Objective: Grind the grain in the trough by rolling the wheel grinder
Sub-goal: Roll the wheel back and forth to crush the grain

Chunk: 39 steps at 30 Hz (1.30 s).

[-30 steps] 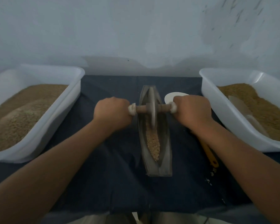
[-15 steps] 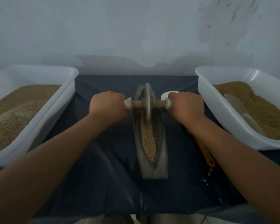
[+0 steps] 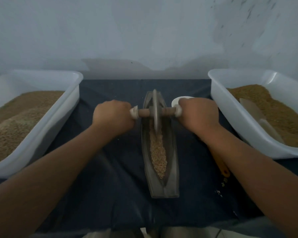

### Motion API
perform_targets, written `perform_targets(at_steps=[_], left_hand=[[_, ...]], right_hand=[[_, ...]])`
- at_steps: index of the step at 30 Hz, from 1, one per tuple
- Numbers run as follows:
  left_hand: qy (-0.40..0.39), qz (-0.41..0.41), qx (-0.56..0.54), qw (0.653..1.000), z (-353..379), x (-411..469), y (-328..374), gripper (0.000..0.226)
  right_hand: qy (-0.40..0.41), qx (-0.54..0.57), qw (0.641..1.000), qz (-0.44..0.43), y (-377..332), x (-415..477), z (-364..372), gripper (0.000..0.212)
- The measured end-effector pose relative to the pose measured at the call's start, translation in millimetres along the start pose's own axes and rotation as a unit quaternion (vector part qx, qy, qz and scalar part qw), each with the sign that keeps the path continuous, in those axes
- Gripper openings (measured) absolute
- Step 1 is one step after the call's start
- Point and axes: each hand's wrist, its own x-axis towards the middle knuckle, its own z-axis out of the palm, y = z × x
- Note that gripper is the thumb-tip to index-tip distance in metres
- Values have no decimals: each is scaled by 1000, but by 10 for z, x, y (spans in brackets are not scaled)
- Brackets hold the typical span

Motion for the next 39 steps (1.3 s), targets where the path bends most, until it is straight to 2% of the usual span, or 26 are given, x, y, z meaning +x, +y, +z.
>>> perform_targets(at_steps=[2, 4, 8, 10, 13, 18, 22, 25, 27, 29, 32, 35, 39], left_hand=[[-15, -15, -11, 1000, 7, 19, 5, 37], [-7, -8, -8, 1000, -10, -203, 1, 40], [87, 93, 1, 992, -117, -878, -18, 36], [98, 110, 17, 989, -160, -946, -44, 36], [37, 82, 73, 993, -156, -611, 28, 39], [-28, 22, 46, 998, -172, 138, 77, 29], [-13, 34, 50, 998, -170, -231, 57, 35], [46, 96, 32, 994, -162, -766, 6, 51], [62, 106, 26, 992, -143, -913, -38, 55], [56, 92, 42, 993, -103, -795, -45, 52], [24, 40, 38, 998, -42, -281, 0, 33], [-12, 6, 11, 1000, -86, 90, 44, 33], [-16, 23, 31, 999, -123, -221, 46, 35]], right_hand=[[-30, -19, 999, -9, -8, 91, -36, 29], [-25, -3, 999, -22, 4, -48, -93, 27], [-15, 53, 997, -59, 98, -768, -181, 27], [-17, 93, 994, -57, 130, -936, -172, 26], [-10, 42, 999, -14, 75, -685, -101, 38], [-26, 31, 999, 25, 5, -25, 31, 35], [-44, 5, 999, 7, 20, -267, -47, 40], [15, 12, 999, -39, 57, -694, -193, 40], [37, 22, 997, -57, 89, -839, -206, 39], [17, 19, 999, -42, 92, -748, -150, 39], [-3, 8, 1000, -7, 35, -288, -22, 34], [-29, 18, 999, 9, 6, 61, 10, 30], [-31, 21, 999, 3, 45, -179, -27, 37]])
